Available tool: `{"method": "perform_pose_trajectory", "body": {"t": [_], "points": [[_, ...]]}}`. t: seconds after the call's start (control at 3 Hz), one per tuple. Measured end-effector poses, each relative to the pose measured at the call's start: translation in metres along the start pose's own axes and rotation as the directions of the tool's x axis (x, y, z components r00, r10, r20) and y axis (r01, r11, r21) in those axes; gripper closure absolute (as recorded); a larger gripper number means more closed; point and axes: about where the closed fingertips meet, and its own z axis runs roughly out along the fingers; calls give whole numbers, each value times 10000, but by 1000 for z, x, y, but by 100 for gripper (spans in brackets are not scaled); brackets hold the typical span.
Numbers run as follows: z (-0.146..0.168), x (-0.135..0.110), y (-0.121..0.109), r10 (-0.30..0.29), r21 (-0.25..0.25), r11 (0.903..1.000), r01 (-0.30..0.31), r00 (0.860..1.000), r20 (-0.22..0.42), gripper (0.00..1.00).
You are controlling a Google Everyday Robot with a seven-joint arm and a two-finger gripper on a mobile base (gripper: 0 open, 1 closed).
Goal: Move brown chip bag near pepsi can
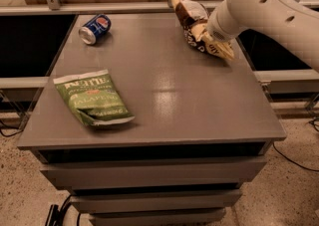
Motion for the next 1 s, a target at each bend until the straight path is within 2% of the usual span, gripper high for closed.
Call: {"method": "perform_pose_trajectory", "body": {"t": [0.33,1.0], "points": [[-6,-26,-15,-573,375,9978,551,9965,611,100],[-18,-69,-32,-1119,817,9917,990,9786,1728,100]]}}
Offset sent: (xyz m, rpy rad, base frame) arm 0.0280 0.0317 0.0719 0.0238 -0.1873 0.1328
